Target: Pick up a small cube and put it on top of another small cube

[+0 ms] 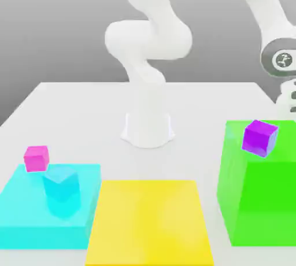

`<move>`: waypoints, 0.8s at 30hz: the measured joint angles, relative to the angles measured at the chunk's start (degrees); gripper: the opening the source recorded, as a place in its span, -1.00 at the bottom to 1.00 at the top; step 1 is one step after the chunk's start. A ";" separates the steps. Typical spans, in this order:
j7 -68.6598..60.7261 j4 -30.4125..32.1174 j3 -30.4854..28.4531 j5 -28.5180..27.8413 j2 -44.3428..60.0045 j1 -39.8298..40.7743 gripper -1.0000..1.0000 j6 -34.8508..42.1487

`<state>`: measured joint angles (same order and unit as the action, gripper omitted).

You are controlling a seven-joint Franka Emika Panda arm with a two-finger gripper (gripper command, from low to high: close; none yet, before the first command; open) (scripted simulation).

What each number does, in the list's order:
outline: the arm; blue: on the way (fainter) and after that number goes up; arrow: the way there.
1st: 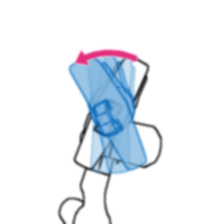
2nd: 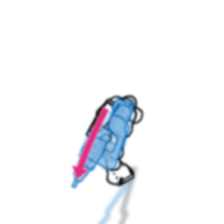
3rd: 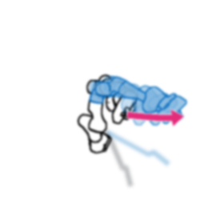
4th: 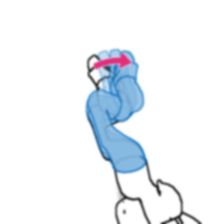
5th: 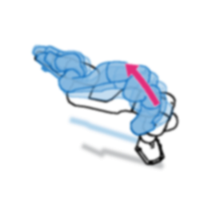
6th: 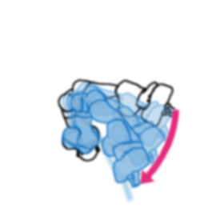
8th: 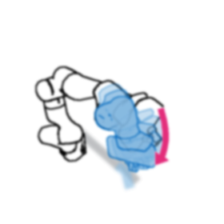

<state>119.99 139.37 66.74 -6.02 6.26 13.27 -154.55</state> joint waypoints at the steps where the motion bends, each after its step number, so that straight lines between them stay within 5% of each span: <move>1: -3.50 -1.38 -0.38 5.00 -2.36 1.91 -1.00 0.87; 3: -9.92 -3.71 -1.18 13.56 -6.86 6.44 -1.00 2.95; 7: -18.41 -3.36 -9.62 19.71 -12.76 12.53 -1.00 6.48; 24: -34.95 14.67 -37.08 11.45 -20.86 38.70 -1.00 11.88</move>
<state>85.04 154.04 29.66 5.43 -14.60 51.97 -142.67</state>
